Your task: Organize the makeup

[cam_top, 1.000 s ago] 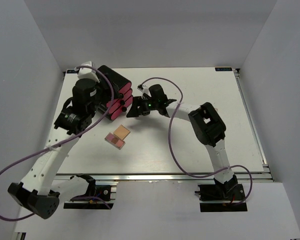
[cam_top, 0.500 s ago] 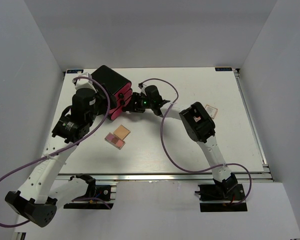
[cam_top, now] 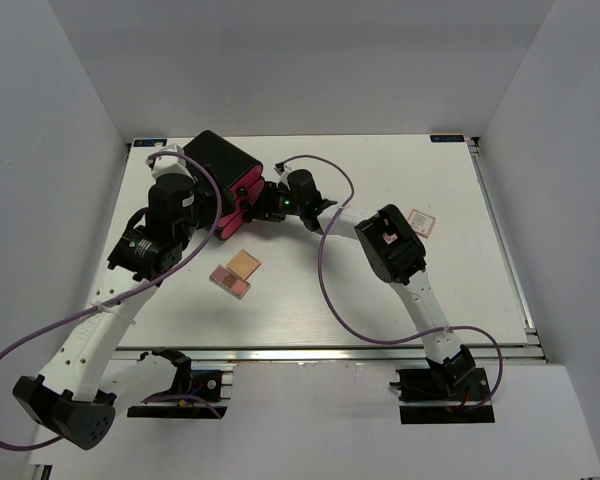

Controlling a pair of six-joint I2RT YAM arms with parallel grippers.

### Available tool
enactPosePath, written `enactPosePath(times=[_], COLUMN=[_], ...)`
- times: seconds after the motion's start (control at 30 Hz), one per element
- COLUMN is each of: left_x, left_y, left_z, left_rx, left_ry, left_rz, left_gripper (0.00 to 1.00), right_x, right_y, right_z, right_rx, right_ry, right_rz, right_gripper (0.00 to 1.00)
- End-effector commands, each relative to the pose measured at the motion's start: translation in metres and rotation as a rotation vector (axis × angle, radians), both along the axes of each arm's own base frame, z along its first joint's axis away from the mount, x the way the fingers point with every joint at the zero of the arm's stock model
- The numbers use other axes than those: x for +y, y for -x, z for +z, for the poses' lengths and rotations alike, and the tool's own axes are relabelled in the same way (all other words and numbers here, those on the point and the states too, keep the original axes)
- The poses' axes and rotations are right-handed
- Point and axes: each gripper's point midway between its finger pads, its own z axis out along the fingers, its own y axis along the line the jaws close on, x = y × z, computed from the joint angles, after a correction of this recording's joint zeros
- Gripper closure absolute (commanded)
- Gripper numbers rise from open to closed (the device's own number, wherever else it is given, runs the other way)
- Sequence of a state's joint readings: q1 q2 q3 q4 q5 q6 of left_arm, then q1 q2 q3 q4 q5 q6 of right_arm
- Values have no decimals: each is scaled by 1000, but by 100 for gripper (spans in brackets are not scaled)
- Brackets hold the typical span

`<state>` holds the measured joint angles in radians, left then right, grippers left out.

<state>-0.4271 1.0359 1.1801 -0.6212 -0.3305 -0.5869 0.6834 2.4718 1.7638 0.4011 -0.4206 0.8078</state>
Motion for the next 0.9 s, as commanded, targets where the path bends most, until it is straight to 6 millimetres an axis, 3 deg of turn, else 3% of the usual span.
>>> enactPosePath(times=[0.0,0.2,0.47,0.5,0.57,0.6,0.77,0.87], left_x=[5,2,6,7,9,9,11,12], left_y=[3,12,34,37,43,45,54,61], left_z=[14,-7,-38,-41,-51,-53,-69,-87], left_rx=[-42,-12,47,54,66,67,83,130], left_ry=[56,138,159,160,161,172,181,154], left_rz=[36,50,52,51,54,56,54,43], left_gripper=[3,3,3,3,3,3,3,3], right_x=[6,-7,-33,-36,-47,-50,-66,-70], right_y=[-7,3,17,18,23,24,41,39], right_z=[2,-7,-11,-3,-9,-1,-4,-4], right_rx=[-23,-1,2,-8,-15,-34,-39,-48], right_ry=[-38,-29,-8,-13,13,10,35,36], right_rz=[-18,6,10,9,7,8,14,6], right_gripper=[62,76,82,82,83,83,82,78])
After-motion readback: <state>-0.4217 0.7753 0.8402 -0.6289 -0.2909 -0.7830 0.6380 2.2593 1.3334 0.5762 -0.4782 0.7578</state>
